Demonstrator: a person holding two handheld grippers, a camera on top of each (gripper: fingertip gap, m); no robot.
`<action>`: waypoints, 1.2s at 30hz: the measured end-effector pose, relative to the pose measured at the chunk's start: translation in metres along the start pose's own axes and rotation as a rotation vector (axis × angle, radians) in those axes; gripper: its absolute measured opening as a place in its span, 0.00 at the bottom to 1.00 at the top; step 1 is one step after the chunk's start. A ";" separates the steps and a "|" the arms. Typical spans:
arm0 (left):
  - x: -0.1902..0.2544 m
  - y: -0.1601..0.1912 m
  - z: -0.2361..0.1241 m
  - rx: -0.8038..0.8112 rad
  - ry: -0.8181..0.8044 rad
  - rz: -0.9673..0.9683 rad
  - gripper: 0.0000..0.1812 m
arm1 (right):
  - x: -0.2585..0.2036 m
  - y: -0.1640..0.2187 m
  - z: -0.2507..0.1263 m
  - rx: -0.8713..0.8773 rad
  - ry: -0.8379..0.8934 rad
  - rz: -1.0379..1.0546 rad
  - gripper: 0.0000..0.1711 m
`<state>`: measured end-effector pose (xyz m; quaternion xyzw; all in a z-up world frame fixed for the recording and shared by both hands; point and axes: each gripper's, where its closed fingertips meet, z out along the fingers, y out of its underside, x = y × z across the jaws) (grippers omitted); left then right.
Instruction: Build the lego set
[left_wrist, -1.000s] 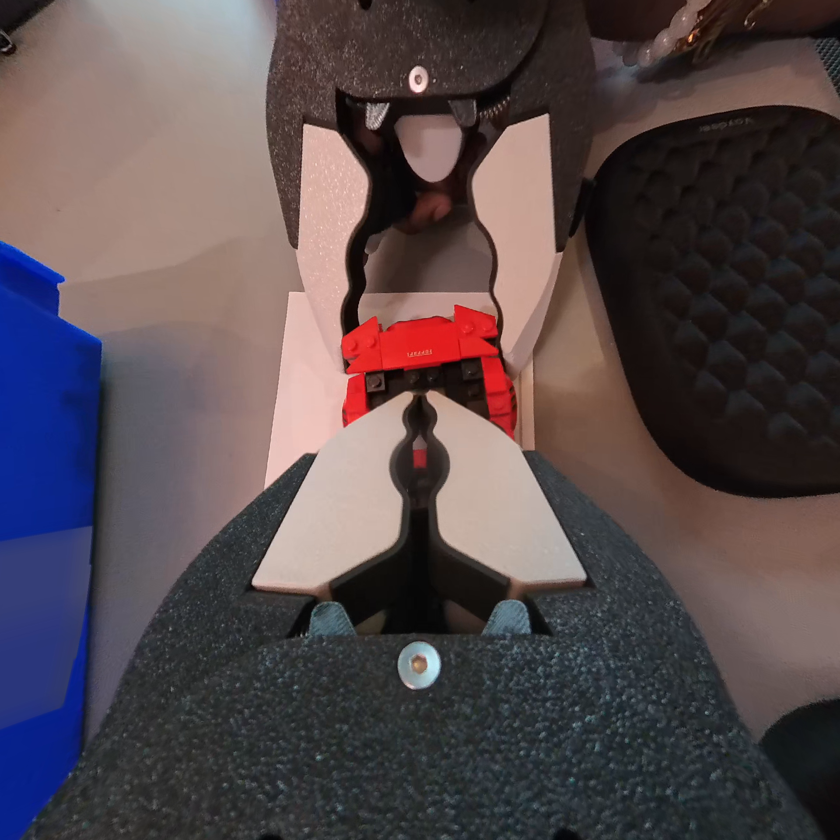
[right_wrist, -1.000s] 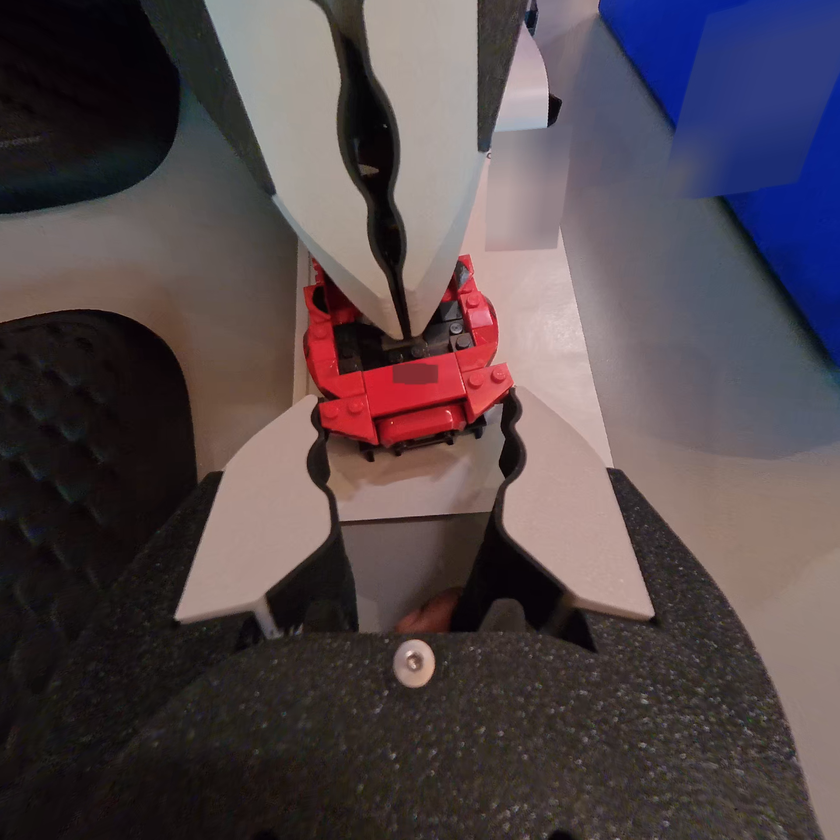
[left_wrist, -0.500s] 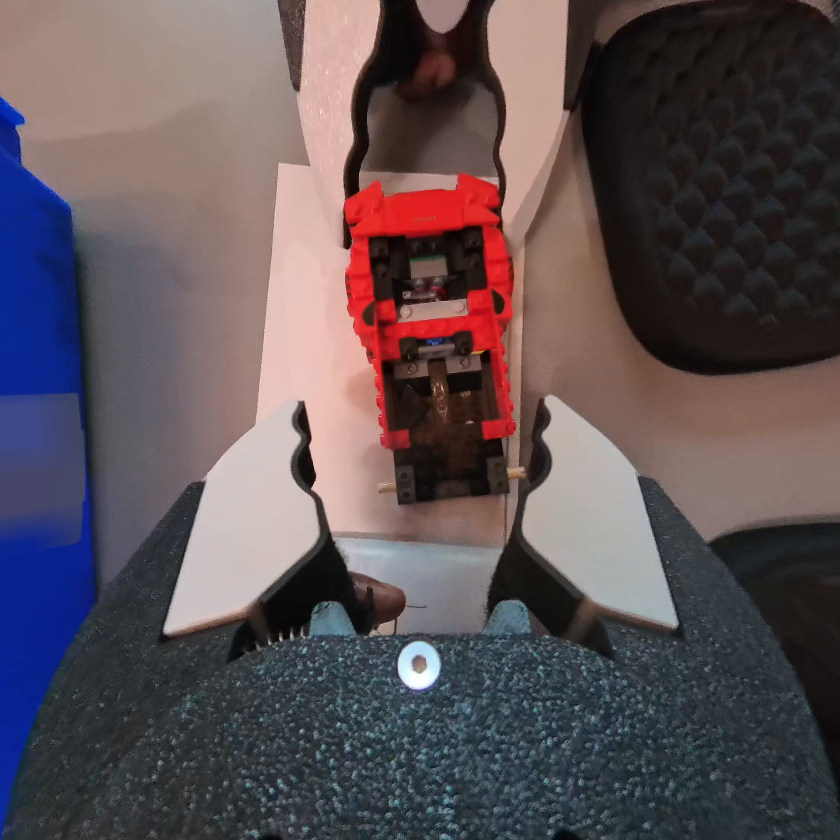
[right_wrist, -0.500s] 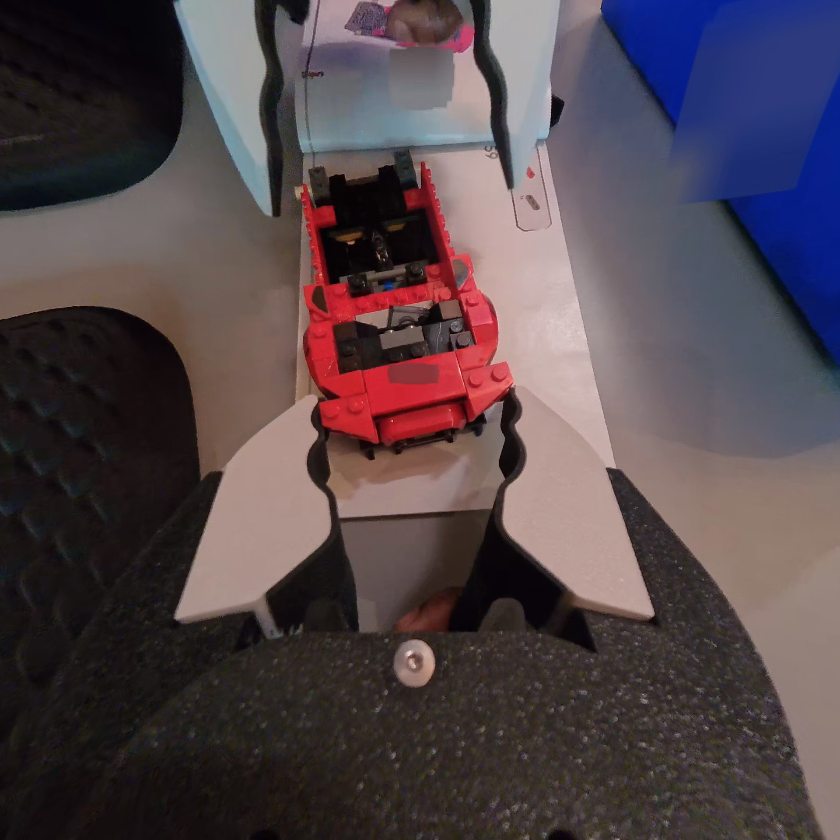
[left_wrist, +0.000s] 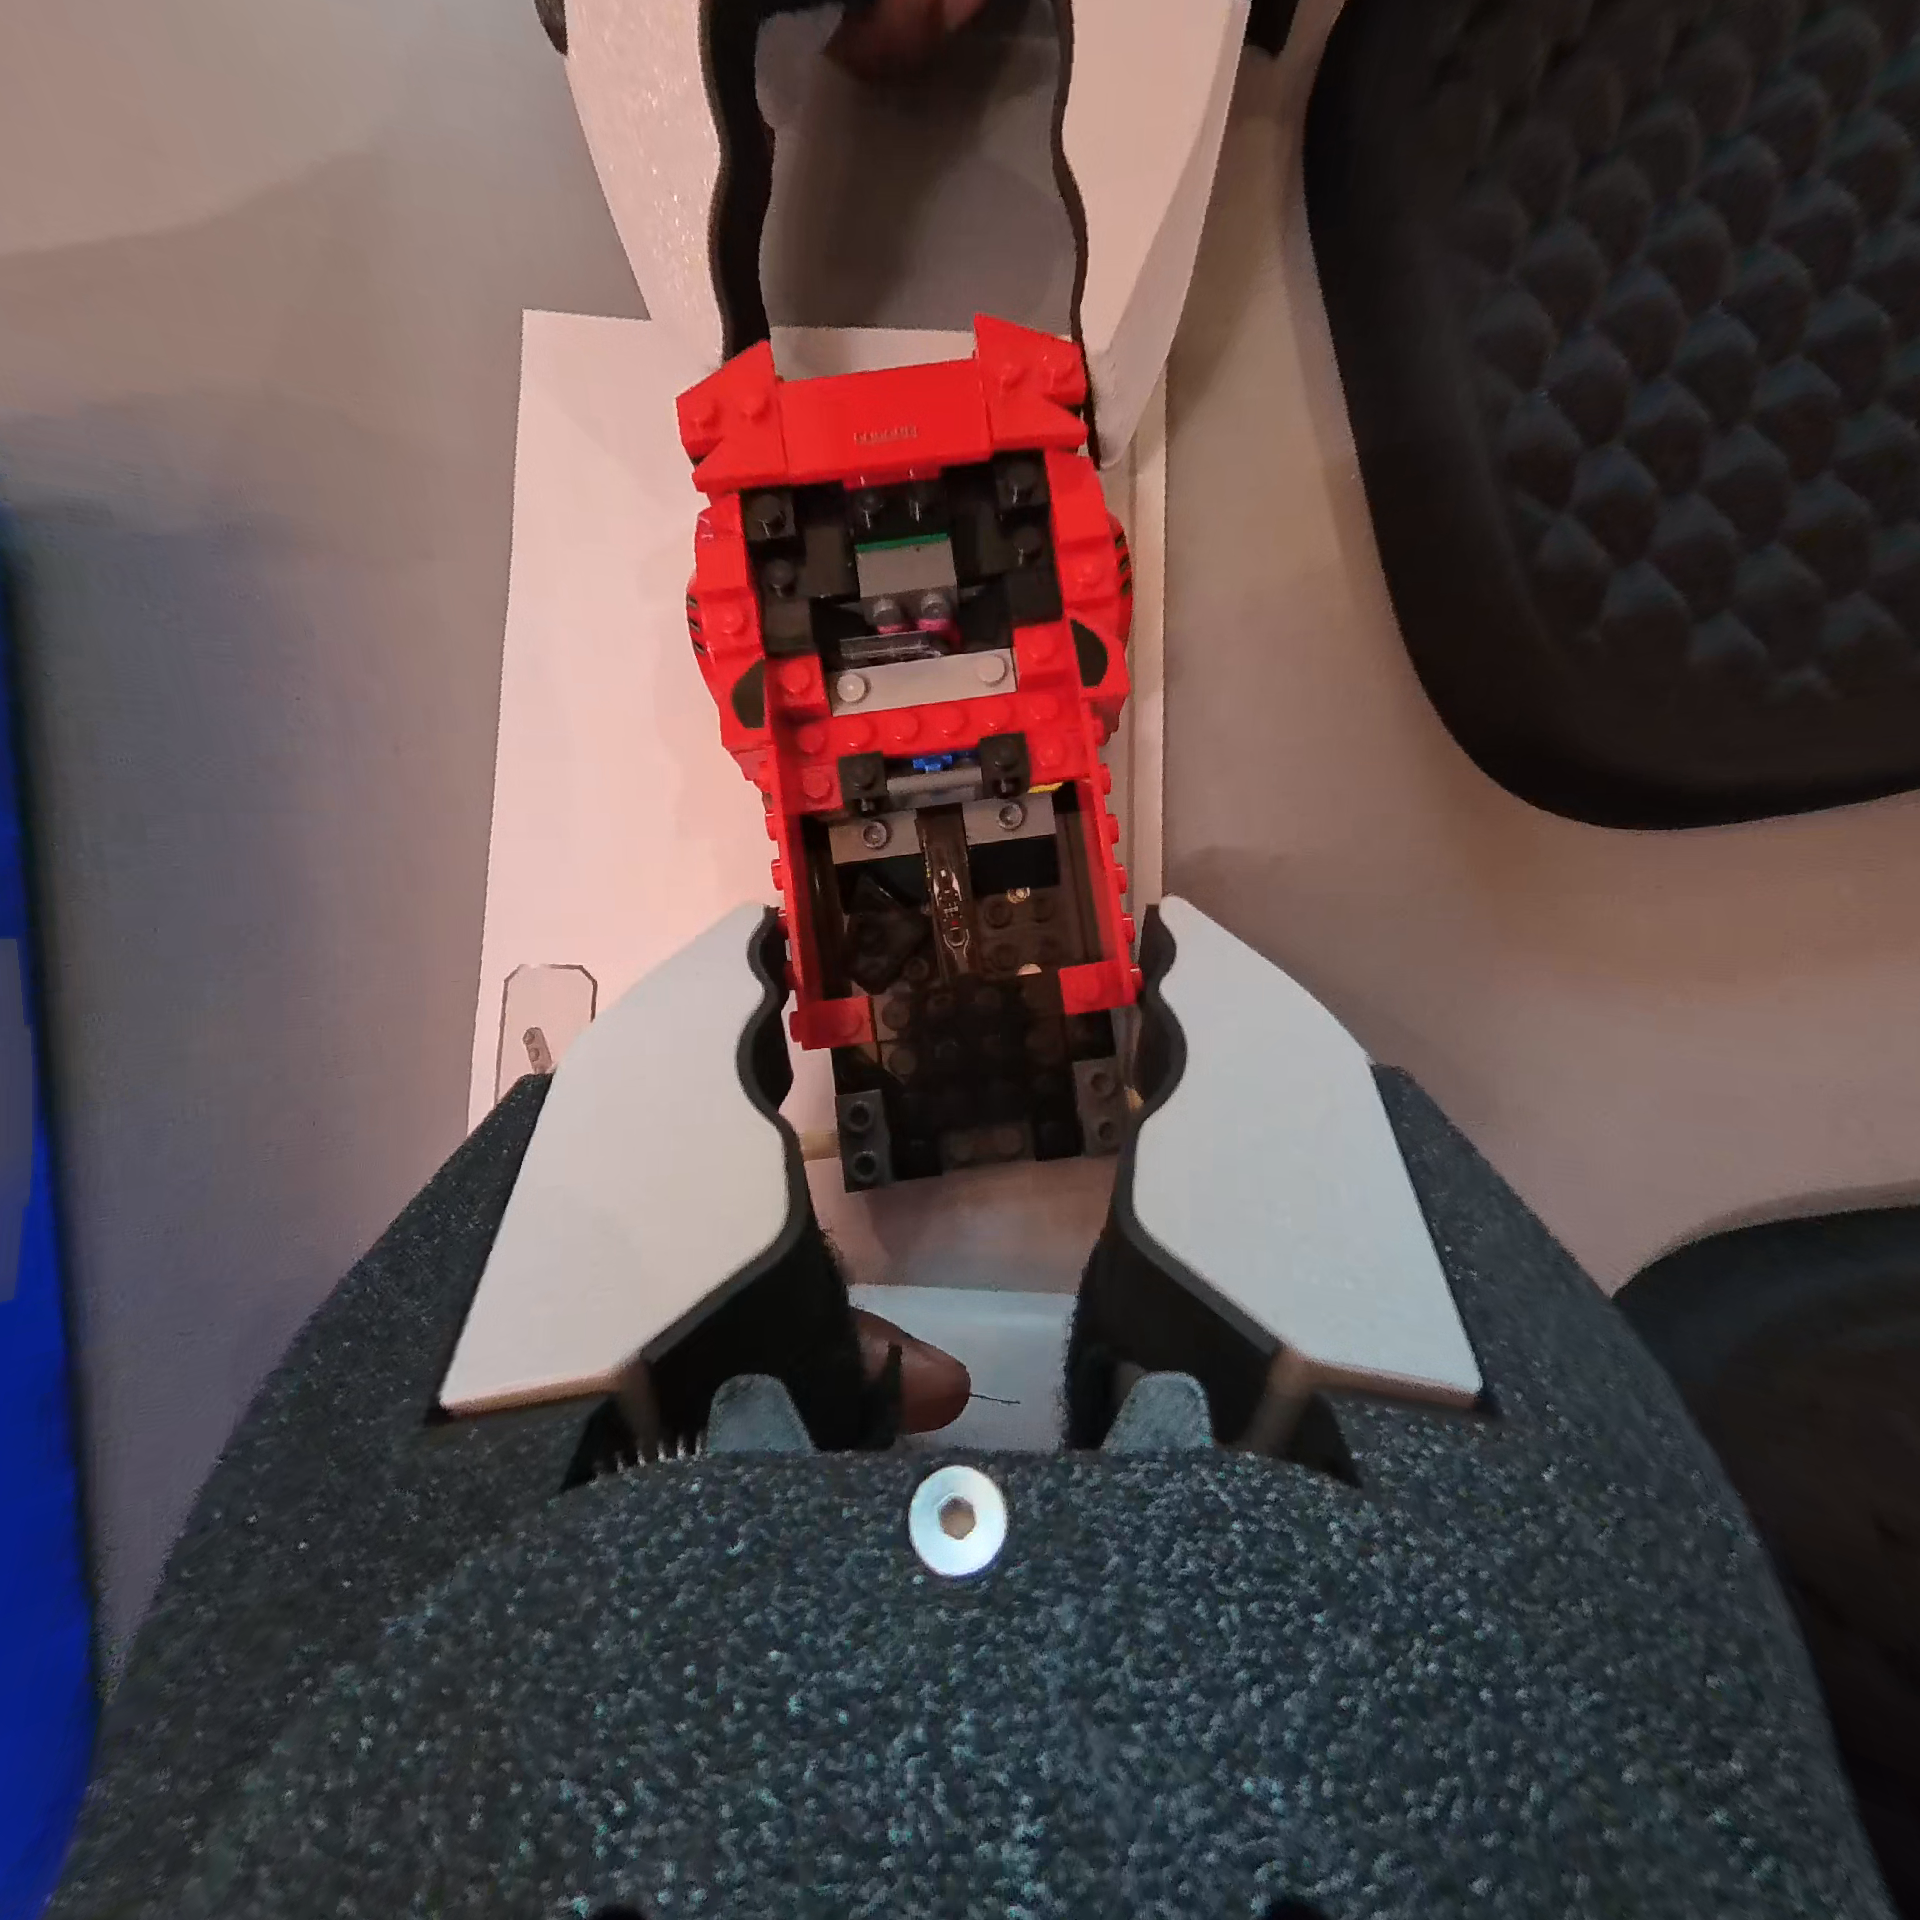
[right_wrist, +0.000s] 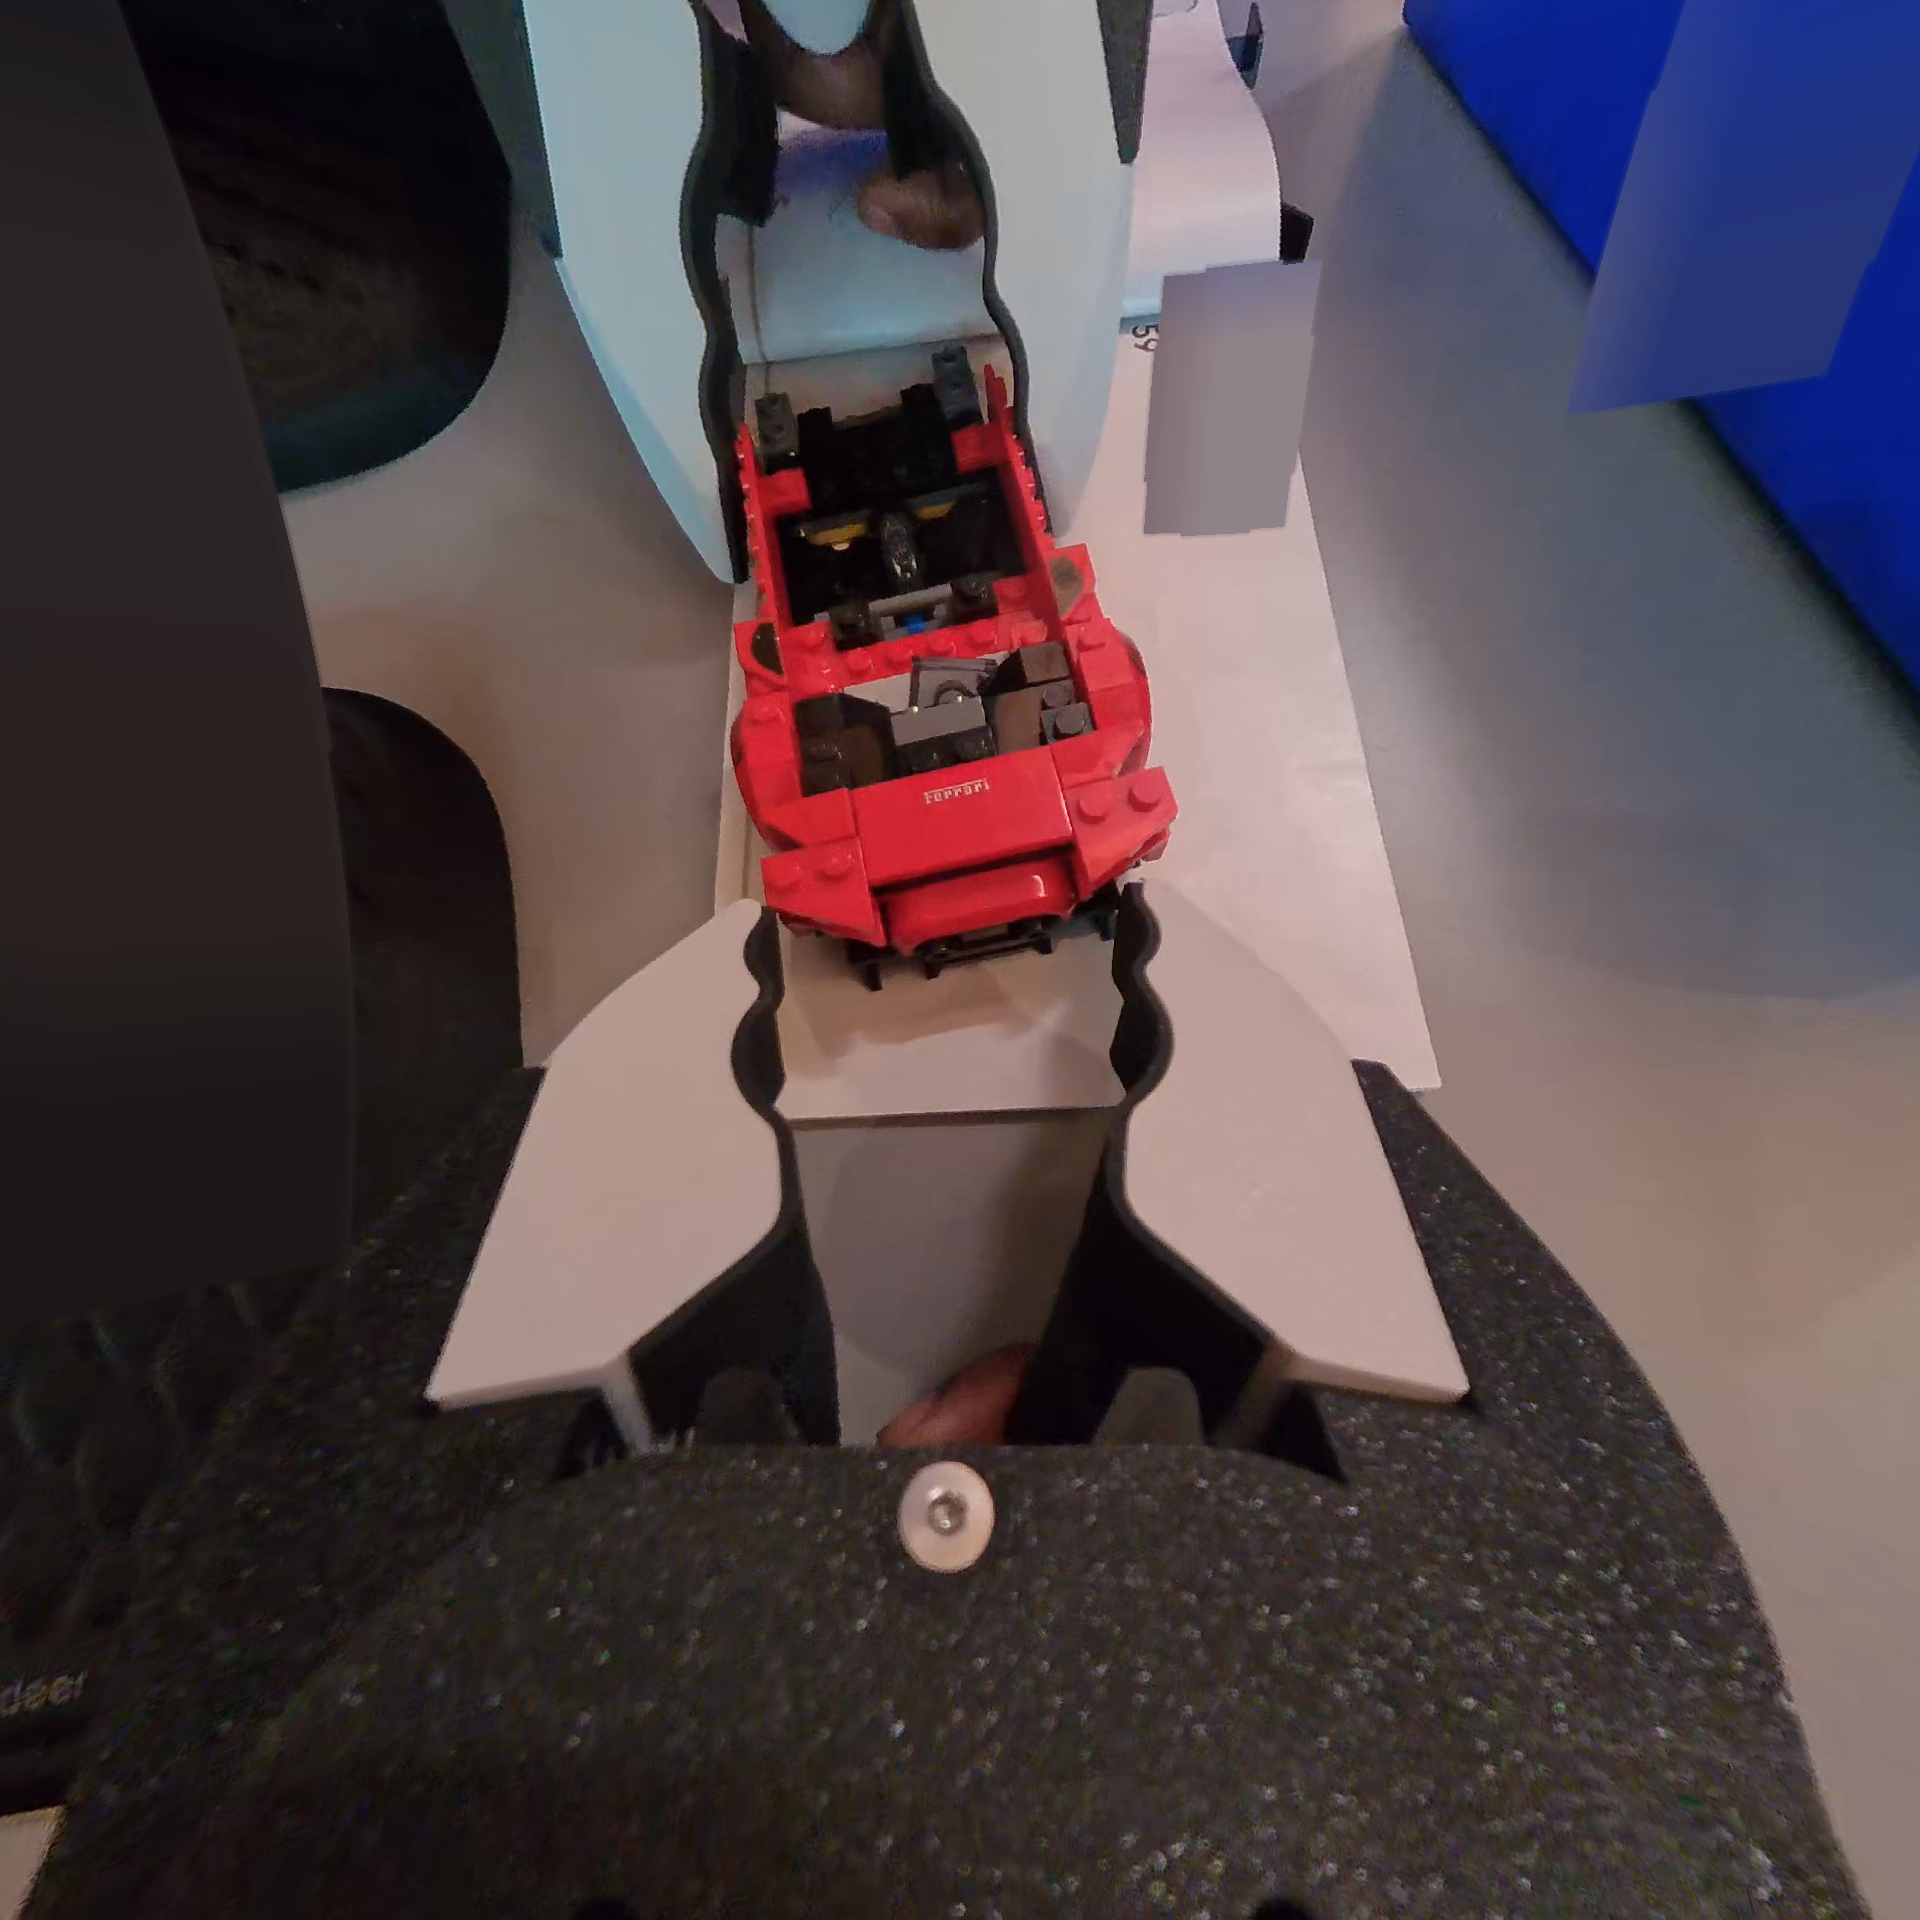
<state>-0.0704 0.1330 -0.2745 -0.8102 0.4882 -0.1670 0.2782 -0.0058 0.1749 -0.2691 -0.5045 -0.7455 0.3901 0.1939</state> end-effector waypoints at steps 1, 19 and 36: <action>0.000 0.000 0.000 0.006 -0.003 -0.002 0.35 | 0.000 0.000 0.000 0.000 -0.001 0.000 0.36; 0.003 -0.001 -0.011 -0.013 0.021 0.027 0.37 | -0.003 -0.001 0.000 -0.001 -0.021 0.015 0.38; -0.028 -0.056 0.009 0.141 -0.155 0.087 0.00 | -0.002 0.001 0.001 -0.003 -0.005 0.009 0.37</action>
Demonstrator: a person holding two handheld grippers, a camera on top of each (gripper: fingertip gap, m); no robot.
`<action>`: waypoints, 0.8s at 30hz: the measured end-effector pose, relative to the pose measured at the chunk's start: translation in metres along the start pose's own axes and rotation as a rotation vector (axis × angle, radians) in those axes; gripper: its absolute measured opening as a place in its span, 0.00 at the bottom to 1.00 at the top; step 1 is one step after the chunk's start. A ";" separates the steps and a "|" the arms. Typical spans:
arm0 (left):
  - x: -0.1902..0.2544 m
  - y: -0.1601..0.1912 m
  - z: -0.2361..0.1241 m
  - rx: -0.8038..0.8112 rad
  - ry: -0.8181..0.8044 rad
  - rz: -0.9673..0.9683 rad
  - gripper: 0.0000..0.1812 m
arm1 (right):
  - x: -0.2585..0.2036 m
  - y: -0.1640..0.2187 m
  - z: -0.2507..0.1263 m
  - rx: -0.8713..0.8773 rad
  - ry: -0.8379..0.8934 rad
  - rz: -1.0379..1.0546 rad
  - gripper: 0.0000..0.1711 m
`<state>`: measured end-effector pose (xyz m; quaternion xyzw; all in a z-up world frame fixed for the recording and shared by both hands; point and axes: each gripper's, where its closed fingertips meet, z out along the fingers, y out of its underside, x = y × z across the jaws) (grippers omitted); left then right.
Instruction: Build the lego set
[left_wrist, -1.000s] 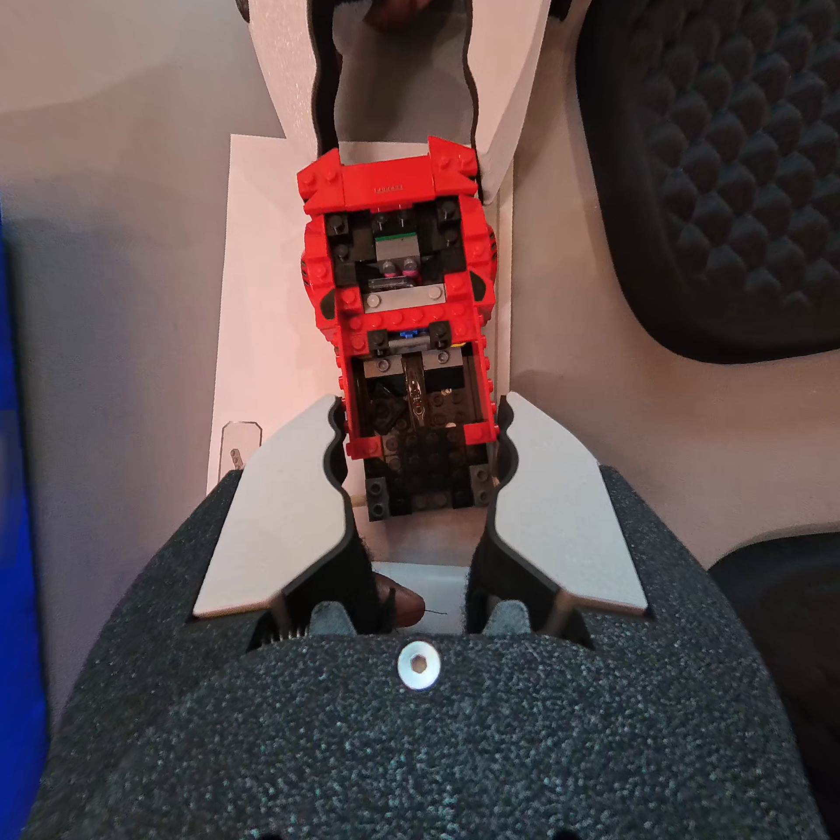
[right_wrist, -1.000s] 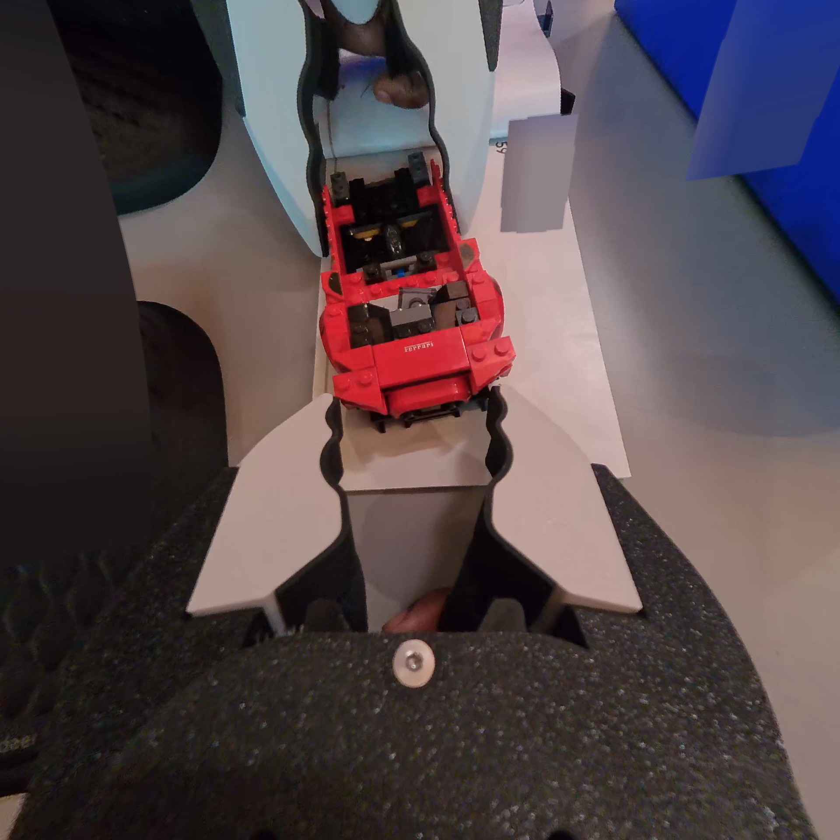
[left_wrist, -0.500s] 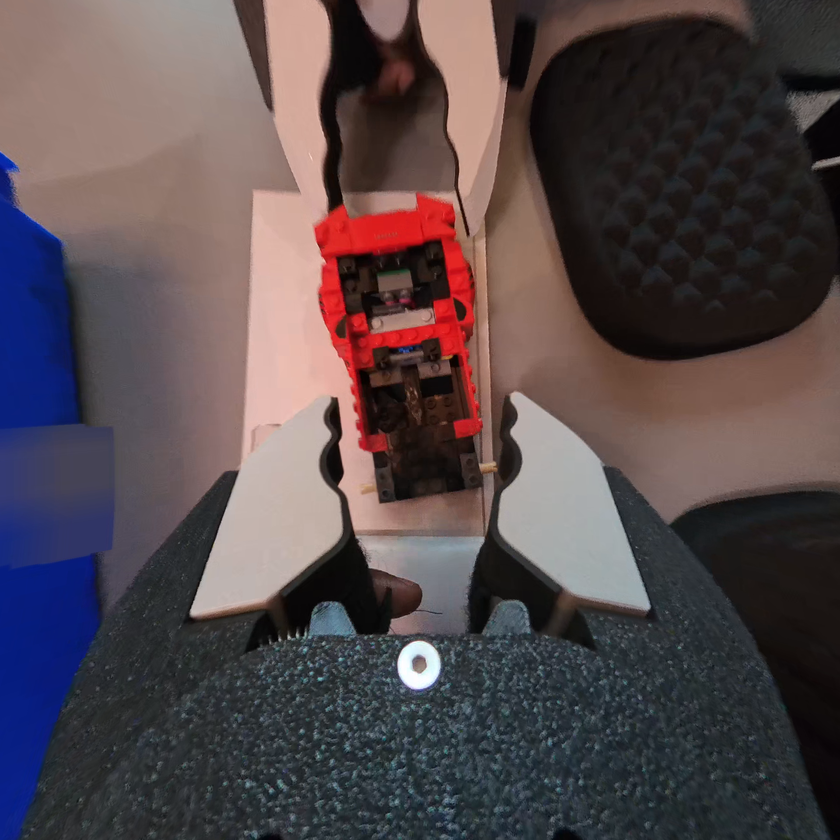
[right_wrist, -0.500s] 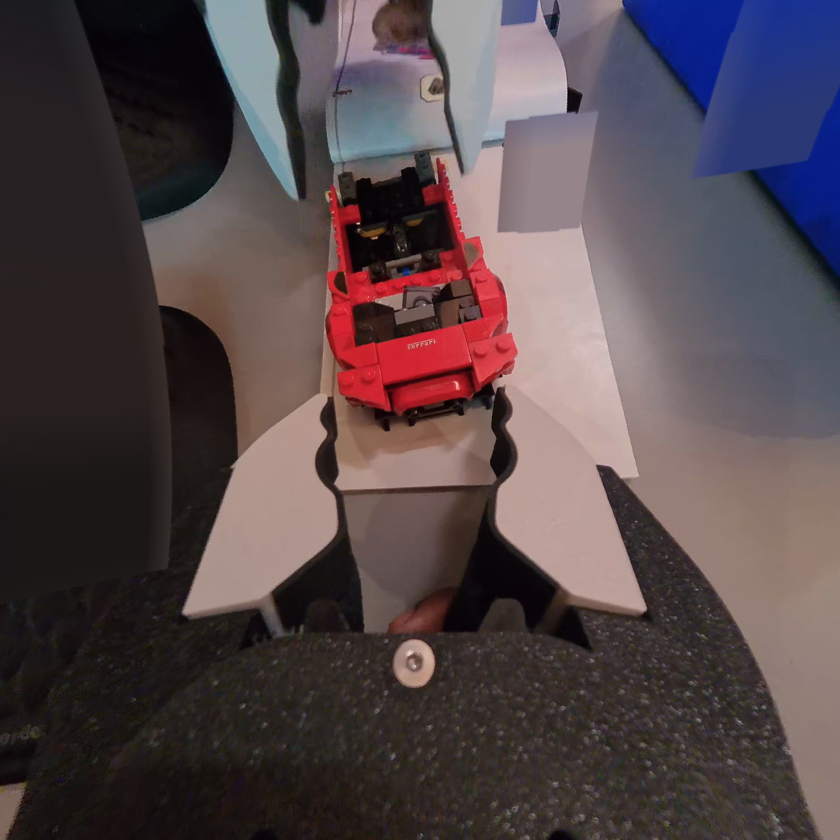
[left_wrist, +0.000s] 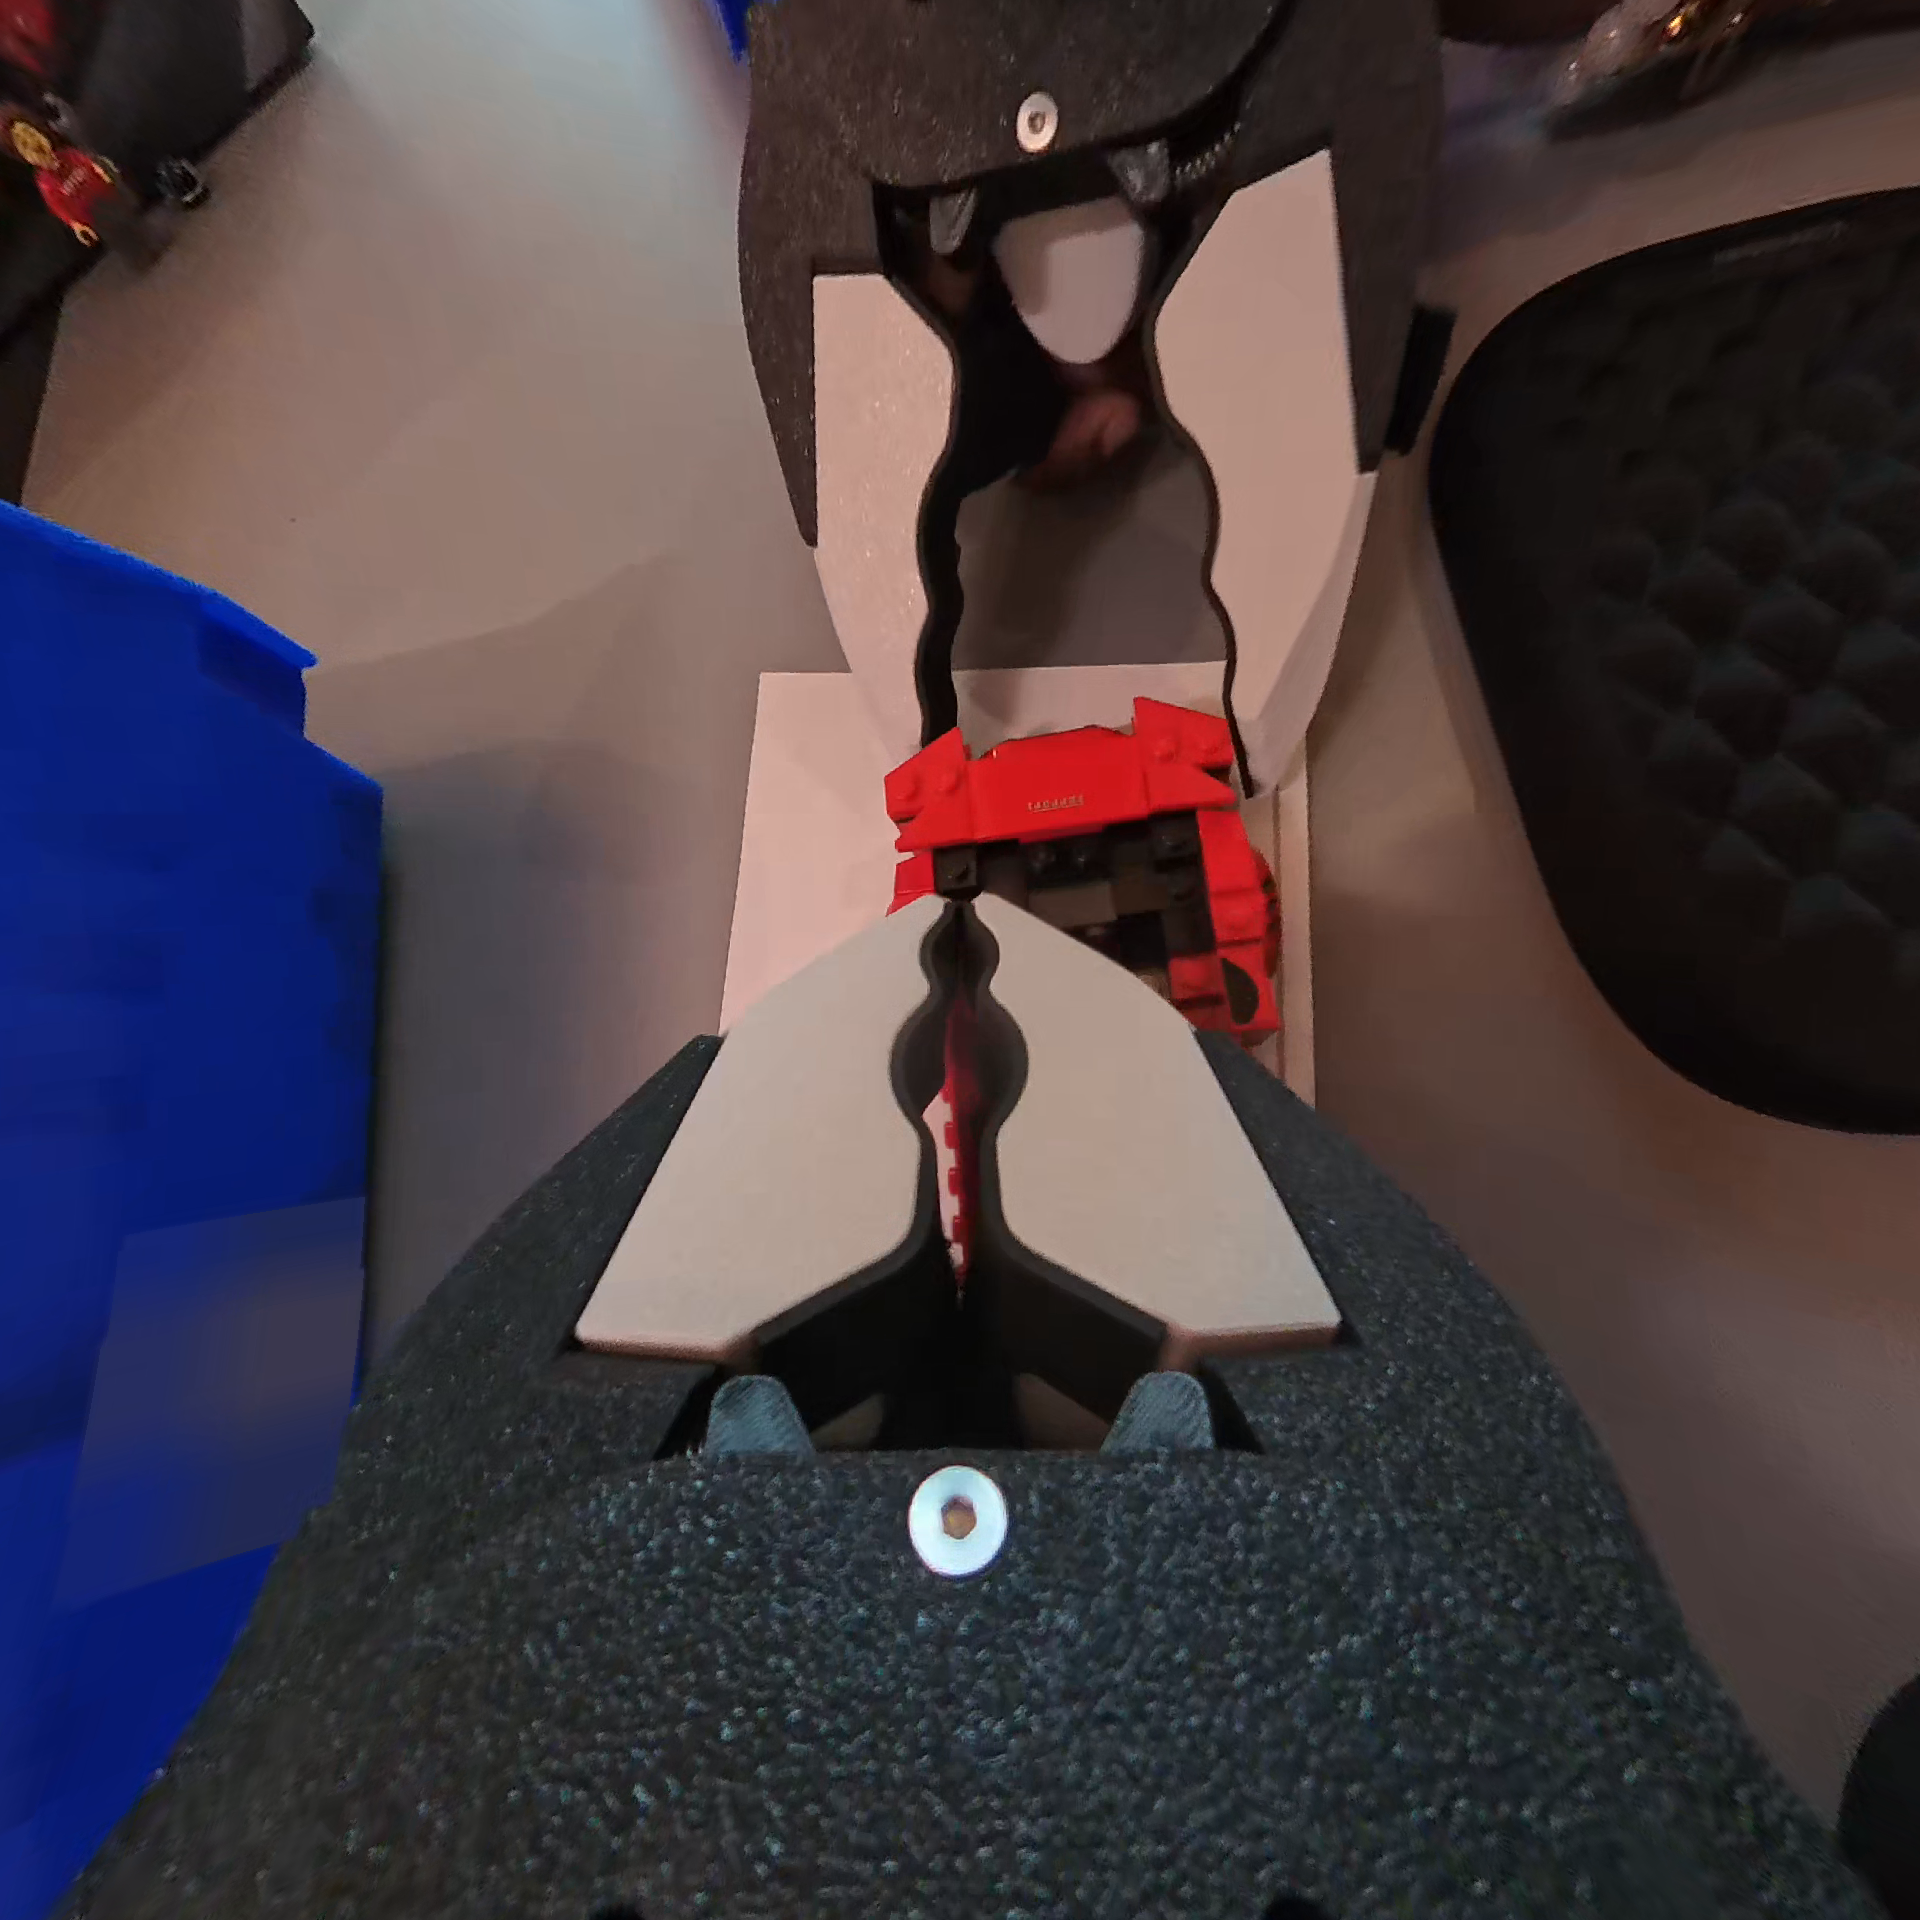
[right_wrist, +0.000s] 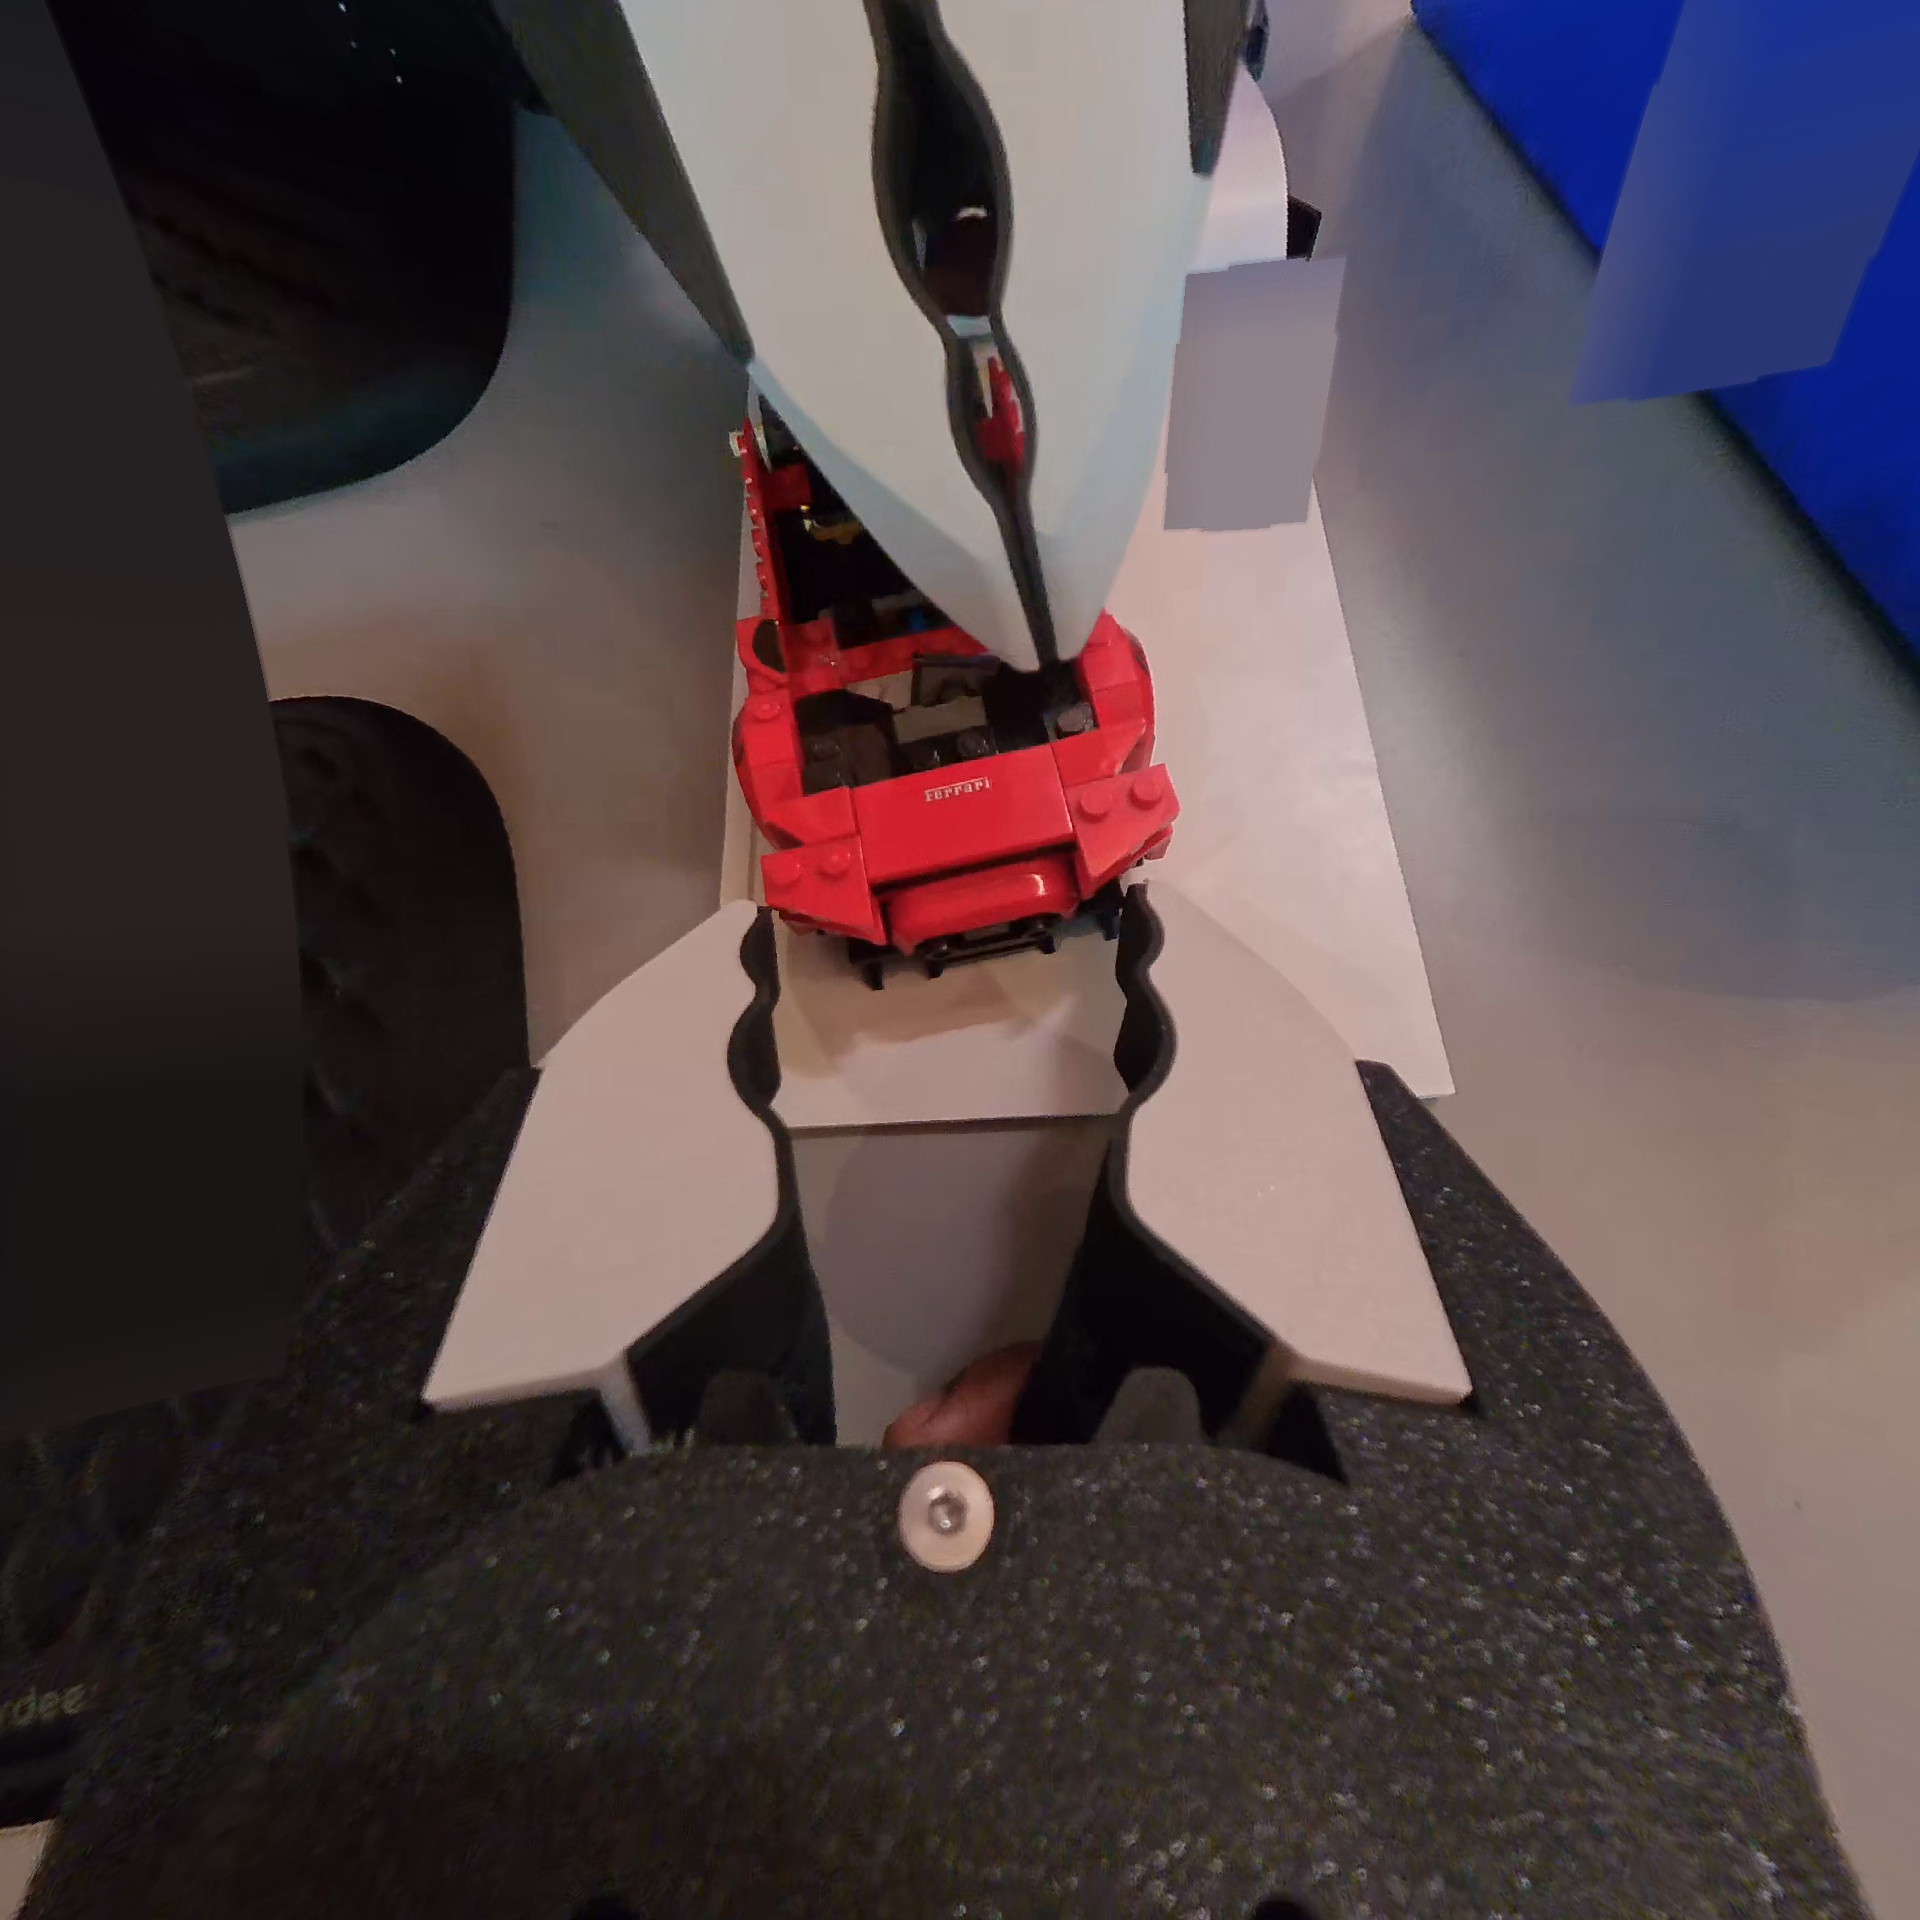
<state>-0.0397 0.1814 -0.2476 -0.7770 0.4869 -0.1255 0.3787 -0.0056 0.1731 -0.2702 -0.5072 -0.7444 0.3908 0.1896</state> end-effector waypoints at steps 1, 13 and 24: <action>0.000 0.000 0.002 -0.002 0.005 -0.005 0.00 | 0.000 0.000 0.000 -0.001 0.002 -0.001 0.37; 0.005 0.002 0.006 -0.026 0.061 -0.062 0.00 | 0.001 0.001 0.002 -0.009 0.014 -0.012 0.37; 0.011 0.010 -0.019 -0.037 0.076 -0.016 0.21 | 0.001 0.001 0.001 -0.003 0.011 -0.011 0.36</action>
